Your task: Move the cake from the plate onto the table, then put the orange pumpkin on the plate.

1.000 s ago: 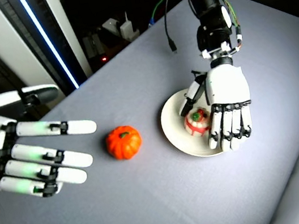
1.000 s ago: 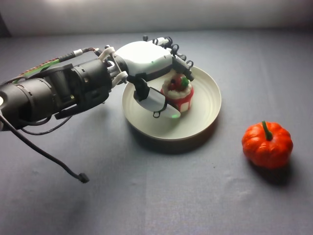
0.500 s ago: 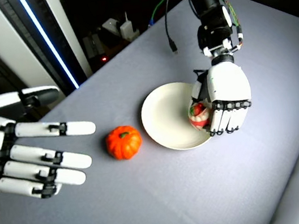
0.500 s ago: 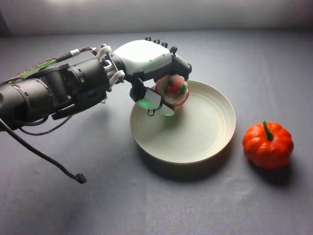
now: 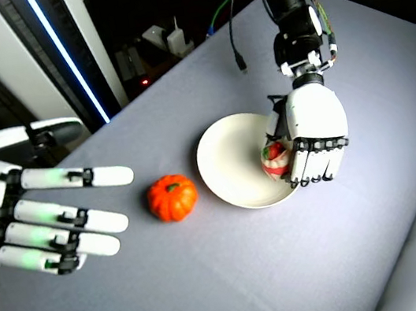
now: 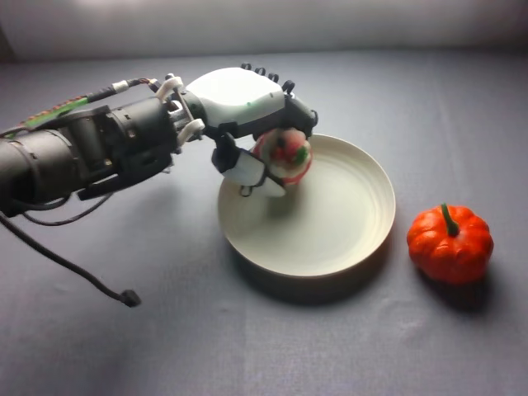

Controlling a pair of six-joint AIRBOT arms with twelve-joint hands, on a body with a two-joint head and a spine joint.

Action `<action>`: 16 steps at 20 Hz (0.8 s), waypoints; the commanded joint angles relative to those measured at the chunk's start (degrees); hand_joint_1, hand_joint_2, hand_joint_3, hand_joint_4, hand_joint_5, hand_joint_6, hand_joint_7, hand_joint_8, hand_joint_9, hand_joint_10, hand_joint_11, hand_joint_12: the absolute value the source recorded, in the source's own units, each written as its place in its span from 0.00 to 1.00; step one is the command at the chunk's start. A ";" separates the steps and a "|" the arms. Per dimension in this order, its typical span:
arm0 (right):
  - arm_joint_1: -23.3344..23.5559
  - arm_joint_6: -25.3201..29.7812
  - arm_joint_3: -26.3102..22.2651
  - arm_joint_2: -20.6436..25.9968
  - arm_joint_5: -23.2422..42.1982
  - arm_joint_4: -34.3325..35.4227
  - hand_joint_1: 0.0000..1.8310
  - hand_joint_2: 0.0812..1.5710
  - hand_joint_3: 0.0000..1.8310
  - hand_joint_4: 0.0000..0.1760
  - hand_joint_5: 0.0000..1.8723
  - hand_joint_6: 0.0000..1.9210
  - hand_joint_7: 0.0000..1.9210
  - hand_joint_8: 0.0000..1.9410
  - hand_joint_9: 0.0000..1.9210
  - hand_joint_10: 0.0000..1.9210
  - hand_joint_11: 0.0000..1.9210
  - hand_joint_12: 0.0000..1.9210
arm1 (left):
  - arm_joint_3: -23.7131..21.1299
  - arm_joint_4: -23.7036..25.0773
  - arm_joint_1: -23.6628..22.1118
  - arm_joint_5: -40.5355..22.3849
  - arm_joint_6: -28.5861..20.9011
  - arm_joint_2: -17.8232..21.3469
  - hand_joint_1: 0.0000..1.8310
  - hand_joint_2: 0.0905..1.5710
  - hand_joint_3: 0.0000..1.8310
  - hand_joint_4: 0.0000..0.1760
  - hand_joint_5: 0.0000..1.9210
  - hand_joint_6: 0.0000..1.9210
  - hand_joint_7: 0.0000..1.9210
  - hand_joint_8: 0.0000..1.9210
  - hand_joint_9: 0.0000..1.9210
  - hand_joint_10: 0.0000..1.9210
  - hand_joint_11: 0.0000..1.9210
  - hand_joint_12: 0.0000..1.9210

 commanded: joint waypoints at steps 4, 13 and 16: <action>0.96 0.45 0.37 -0.01 7.09 0.96 0.25 0.41 0.02 1.00 0.00 0.00 0.00 0.00 0.00 0.00 0.00 1.00 | -2.68 -1.15 -2.39 -2.87 0.26 4.01 0.63 0.77 0.00 0.00 0.42 0.68 0.36 0.74 0.29 0.76 0.25 1.00; 1.03 0.45 0.21 -0.02 7.02 0.98 0.27 0.38 0.01 1.00 0.00 0.00 0.00 0.00 0.00 0.00 0.00 1.00 | -7.91 -1.63 -5.73 -3.22 0.26 10.33 0.65 0.73 0.00 0.00 0.49 0.55 0.41 0.69 0.28 0.76 0.20 1.00; 0.98 0.45 0.16 -0.02 6.88 1.00 0.29 0.38 0.01 1.00 0.00 0.00 0.00 0.00 0.00 0.00 0.00 1.00 | -8.21 -1.66 -5.44 -3.48 0.26 11.34 0.65 0.77 0.01 0.00 0.45 0.57 0.35 0.84 0.26 0.99 0.30 1.00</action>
